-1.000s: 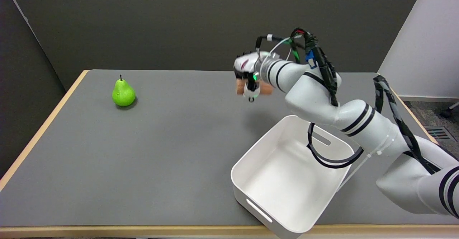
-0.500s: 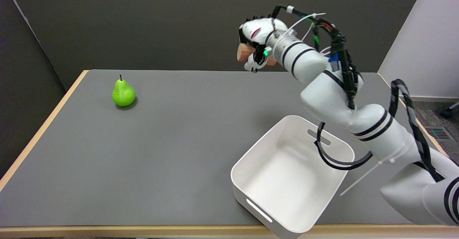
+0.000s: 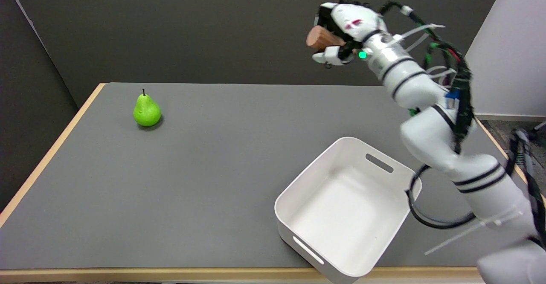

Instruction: Place the wooden cylinder in the box.

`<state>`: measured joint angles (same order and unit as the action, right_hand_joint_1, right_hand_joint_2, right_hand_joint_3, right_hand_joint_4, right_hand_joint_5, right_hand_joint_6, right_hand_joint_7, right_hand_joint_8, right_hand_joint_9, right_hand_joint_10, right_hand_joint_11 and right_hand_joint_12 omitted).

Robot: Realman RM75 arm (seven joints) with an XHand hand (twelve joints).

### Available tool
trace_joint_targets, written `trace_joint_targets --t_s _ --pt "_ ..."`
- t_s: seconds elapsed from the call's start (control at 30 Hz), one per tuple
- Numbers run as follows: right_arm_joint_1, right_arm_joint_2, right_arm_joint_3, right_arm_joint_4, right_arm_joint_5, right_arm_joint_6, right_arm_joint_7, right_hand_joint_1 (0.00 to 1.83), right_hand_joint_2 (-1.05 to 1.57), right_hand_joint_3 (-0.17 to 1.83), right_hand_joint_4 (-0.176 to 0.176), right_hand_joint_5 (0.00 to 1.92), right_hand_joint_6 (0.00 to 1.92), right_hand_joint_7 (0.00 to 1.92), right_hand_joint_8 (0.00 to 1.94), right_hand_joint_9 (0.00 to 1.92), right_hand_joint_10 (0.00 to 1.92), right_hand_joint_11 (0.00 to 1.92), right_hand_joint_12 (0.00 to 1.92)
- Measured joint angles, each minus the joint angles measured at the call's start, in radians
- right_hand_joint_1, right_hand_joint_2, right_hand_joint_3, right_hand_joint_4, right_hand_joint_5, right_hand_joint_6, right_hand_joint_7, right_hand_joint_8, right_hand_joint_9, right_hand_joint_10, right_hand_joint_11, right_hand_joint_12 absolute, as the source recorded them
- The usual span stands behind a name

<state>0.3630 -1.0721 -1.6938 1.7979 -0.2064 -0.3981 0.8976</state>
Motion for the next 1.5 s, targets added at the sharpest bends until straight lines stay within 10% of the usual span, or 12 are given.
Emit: trace_joint_targets --t_s 0.8,1.27,1.5 --pt "-0.51 0.024 0.492 -0.035 0.226 0.651 0.289 1.32 1.04 0.57 -0.149 0.53 1.56 0.68 1.67 0.69 1.84 0.52 1.92" --pt "-0.826 0.031 0.501 -0.061 0.443 1.055 0.335 1.33 0.93 0.78 -0.167 0.54 1.62 0.71 1.71 0.74 1.87 0.62 1.92" --pt "-0.907 0.051 0.412 -0.089 0.507 1.202 0.355 1.33 1.03 0.58 -0.166 0.54 1.53 0.69 1.65 0.7 1.84 0.55 1.92"
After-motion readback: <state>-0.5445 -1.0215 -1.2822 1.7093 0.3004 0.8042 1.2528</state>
